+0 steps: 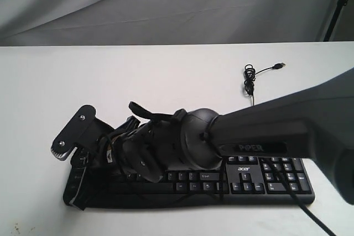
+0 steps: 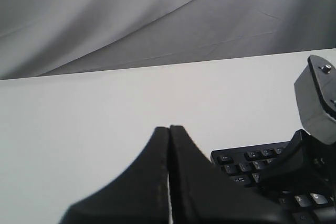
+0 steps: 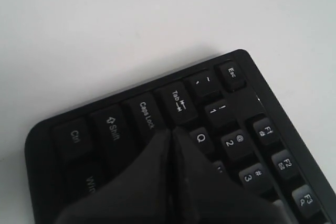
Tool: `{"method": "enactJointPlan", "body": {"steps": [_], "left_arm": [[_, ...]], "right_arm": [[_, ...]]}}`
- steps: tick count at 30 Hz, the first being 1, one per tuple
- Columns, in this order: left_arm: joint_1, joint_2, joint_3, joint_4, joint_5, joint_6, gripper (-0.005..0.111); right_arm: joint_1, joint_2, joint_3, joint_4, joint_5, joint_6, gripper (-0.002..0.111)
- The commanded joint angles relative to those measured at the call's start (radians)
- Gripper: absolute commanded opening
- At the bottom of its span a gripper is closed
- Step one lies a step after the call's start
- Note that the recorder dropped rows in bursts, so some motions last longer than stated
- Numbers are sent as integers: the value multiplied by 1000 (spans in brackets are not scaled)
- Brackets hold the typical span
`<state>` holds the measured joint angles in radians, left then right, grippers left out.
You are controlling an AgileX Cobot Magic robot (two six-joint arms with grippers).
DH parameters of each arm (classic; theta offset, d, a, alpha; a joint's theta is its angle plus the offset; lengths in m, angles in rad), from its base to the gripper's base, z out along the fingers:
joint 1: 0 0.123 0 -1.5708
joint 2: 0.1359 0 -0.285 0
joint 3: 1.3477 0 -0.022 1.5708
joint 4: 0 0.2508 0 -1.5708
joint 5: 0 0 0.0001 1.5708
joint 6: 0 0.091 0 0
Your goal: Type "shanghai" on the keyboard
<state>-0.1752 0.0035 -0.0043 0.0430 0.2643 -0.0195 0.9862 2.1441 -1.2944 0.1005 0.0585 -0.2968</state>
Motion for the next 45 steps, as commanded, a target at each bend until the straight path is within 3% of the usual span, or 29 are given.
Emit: {"method": "enactJointPlan", "body": {"steps": [1,25,38,45], "left_arm": [[-4,-3,4,1,-3,-3,0],[-4,-3,4,1,-3,-3,0],[-4,-3,4,1,-3,-3,0],[-4,-3,4,1,-3,-3,0]], "right_arm": [[2,7,-5,-5,-21,-12,0],[0,-34,2,-28,12,-12,0],[-81,-279,381,49,-110,-8,0],[-81,-261,413,66,-147,-8,0]]}}
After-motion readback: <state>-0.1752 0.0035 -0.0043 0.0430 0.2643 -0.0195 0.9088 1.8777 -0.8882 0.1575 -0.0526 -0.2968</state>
